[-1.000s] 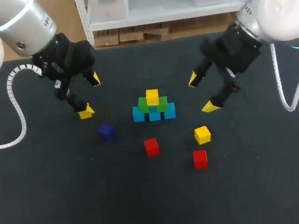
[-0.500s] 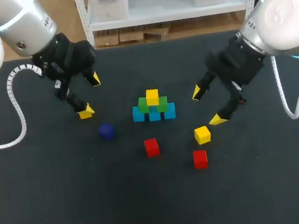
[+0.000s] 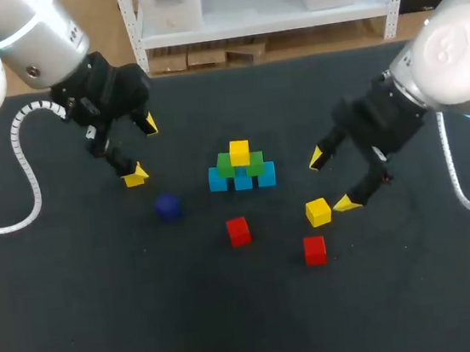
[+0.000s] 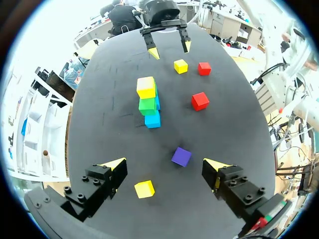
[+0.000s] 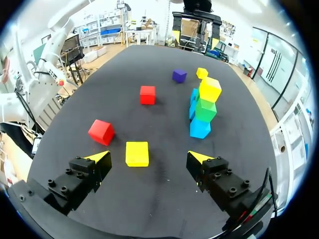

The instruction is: Place the blue cubes, place green cubes on the blue cubes, place the yellow cubes on the green cubes, then place the red cubes on the yellow cubes, and place purple cube on the red cubes.

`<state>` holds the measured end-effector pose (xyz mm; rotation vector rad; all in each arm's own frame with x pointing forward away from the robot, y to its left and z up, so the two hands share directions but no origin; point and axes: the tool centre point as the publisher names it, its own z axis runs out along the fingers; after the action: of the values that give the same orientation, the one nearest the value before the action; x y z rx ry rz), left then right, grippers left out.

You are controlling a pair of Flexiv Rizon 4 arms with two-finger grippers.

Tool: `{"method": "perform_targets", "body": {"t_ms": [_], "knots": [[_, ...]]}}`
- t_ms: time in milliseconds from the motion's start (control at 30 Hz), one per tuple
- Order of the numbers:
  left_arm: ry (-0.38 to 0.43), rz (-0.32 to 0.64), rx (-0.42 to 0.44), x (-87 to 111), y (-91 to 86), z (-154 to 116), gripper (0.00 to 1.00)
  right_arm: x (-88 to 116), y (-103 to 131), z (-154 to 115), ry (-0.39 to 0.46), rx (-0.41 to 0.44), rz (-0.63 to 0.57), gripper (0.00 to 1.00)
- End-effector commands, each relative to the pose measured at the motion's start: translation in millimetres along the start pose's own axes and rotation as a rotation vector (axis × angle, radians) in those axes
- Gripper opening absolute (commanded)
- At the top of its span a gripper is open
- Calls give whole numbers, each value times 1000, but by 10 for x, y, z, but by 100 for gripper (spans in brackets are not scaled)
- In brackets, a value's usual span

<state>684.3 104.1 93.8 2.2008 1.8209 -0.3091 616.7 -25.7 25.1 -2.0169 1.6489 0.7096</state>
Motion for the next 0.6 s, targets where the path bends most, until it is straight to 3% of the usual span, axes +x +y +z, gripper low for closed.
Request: {"method": "perform_targets", "body": {"t_ms": [33,167,233,500,600], "knots": [[-3,3,-3,12,-11,1,100,19,65,39,-8,11,-1,100],[-3,3,-3,12,-11,1,100,52,82,68,-14,11,10,100],[-3,3,-3,12,-11,1,100,69,86,76,-17,12,14,93],[-3,3,-3,12,-11,1,100,116,116,127,-25,9,32,91],[-3,3,-3,12,-11,1,100,122,113,152,-28,8,33,68]]}}
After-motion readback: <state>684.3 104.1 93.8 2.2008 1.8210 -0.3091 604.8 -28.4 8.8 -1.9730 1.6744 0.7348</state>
